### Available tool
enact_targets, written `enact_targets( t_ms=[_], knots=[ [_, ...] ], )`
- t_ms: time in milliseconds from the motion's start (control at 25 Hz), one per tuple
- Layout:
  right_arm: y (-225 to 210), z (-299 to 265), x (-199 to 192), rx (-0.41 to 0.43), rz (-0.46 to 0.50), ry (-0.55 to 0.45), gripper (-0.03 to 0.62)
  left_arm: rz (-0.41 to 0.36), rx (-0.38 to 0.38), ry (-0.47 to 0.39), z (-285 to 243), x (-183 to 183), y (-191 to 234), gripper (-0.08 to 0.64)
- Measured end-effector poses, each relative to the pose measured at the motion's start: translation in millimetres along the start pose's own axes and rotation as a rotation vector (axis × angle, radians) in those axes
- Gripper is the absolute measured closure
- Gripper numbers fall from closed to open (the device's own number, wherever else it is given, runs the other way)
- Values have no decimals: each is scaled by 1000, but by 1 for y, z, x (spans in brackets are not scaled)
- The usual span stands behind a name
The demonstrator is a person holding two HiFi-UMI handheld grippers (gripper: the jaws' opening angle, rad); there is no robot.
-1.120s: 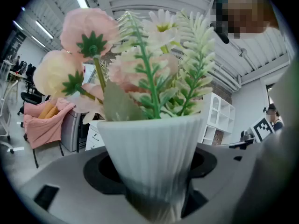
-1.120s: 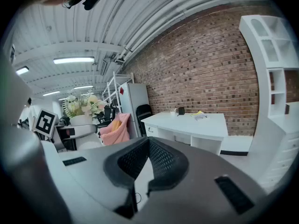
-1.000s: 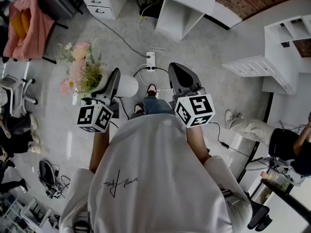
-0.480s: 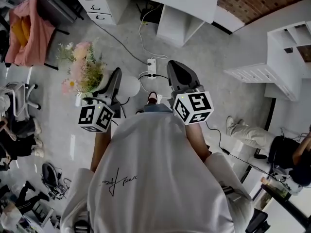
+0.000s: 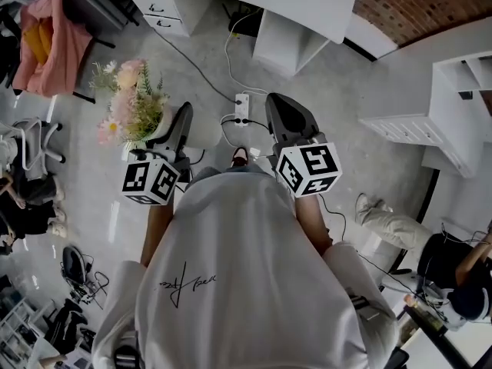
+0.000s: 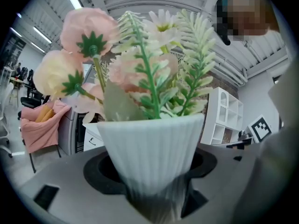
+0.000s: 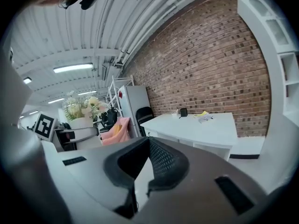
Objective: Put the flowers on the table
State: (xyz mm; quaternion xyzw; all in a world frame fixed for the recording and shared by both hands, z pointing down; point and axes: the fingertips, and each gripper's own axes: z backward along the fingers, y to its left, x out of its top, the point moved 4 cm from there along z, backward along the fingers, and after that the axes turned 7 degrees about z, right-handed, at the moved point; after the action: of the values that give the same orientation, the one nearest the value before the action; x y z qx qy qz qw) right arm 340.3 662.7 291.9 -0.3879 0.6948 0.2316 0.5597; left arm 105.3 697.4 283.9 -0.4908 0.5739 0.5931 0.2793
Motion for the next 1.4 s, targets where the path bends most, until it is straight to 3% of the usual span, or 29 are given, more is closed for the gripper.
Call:
enact_targets(
  t_ms=[400, 760, 1400],
  knots=[
    [-5, -12, -12, 39, 18, 23, 568, -12, 44, 22, -3, -4, -3, 209],
    [-11, -30, -7, 36, 45, 24, 568, -16, 38, 9, -22, -1, 11, 209],
    [-1, -137, 13, 44, 68, 58, 568, 1, 33, 28, -86, 32, 91, 209]
  ],
)
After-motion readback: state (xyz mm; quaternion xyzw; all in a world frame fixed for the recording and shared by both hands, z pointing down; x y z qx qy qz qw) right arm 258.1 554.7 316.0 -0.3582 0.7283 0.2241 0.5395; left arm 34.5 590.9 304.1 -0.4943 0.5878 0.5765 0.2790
